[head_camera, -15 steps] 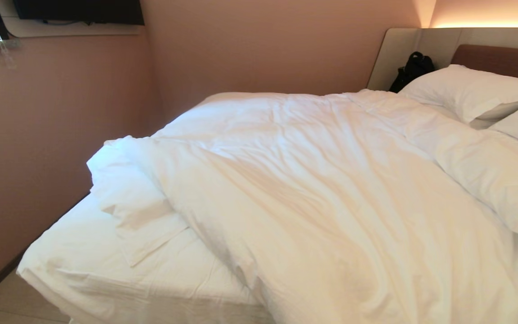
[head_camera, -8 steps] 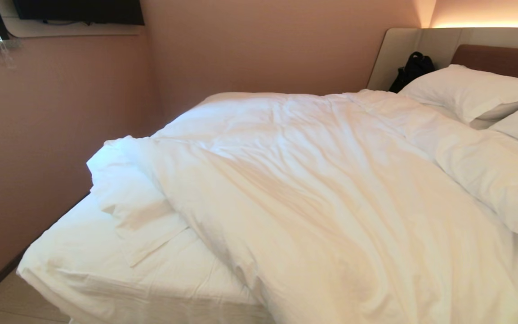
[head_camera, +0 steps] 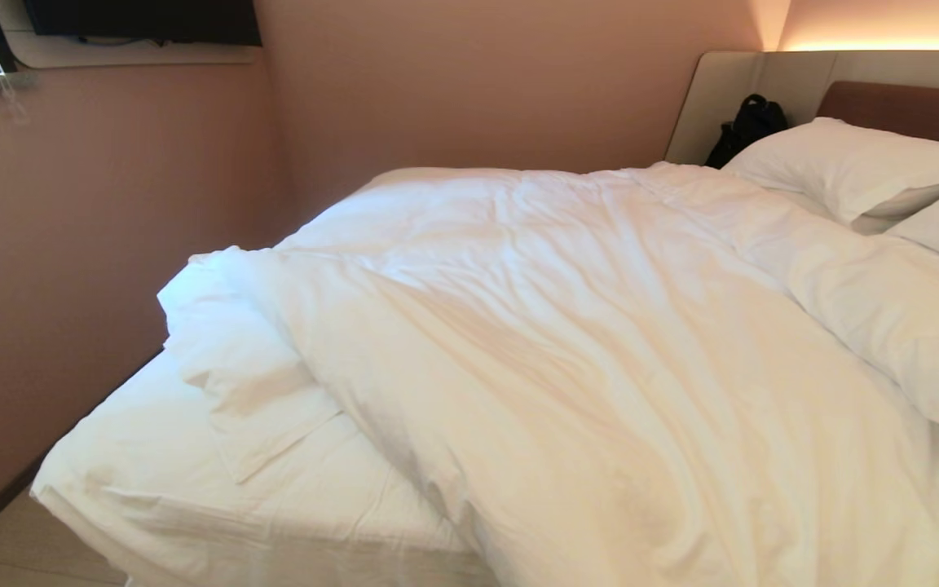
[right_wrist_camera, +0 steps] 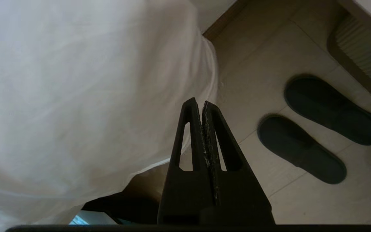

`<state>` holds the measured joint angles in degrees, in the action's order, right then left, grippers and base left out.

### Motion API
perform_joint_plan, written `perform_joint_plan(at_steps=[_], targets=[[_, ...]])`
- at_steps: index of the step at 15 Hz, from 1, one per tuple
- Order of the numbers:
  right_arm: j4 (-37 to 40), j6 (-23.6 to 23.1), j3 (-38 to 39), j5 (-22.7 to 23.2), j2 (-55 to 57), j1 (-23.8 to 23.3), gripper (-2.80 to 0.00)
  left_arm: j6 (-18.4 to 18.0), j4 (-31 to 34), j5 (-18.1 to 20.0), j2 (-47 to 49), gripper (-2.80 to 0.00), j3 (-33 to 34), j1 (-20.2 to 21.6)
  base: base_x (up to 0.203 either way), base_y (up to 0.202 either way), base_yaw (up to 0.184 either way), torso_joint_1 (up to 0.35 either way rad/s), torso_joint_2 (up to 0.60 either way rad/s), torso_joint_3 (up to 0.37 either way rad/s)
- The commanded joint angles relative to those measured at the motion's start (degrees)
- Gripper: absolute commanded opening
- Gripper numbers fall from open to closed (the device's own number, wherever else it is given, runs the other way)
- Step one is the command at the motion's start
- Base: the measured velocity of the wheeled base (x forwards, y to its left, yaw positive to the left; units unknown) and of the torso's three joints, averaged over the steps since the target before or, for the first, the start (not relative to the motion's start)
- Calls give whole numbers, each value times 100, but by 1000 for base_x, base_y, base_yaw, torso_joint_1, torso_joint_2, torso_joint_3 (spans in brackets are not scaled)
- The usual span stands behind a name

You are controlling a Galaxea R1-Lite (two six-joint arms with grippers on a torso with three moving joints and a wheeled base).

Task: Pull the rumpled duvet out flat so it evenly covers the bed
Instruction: Flatten the corners of the folded blanket

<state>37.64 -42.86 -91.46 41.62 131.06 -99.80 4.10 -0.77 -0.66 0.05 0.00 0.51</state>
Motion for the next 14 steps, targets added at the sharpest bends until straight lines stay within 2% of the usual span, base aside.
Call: perform_joint_plan(at_steps=[1, 4, 5, 6, 10, 14], targets=[[17, -29, -235, -22, 348, -19, -280, 3, -2, 4, 4, -280, 0, 2, 0, 0, 0, 0, 0, 0], [23, -17, -727, -27, 771, -14, -280, 3, -2, 4, 4, -280, 0, 2, 0, 0, 0, 0, 0, 0], [26, -11, -759, -31, 797, -13, -115, 3, -2, -4, 4, -280, 0, 2, 0, 0, 0, 0, 0, 0], [33, -7, -917, -31, 950, -13, 0, 3, -2, 4, 4, -280, 0, 2, 0, 0, 0, 0, 0, 0], [89, -83, -1778, 88, 1804, 90, 0, 3, -2, -4, 4, -280, 0, 2, 0, 0, 0, 0, 0, 0], [367, -135, -1937, 705, 1899, 518, 0, 3, -2, 2, 4, -280, 0, 2, 0, 0, 0, 0, 0, 0]])
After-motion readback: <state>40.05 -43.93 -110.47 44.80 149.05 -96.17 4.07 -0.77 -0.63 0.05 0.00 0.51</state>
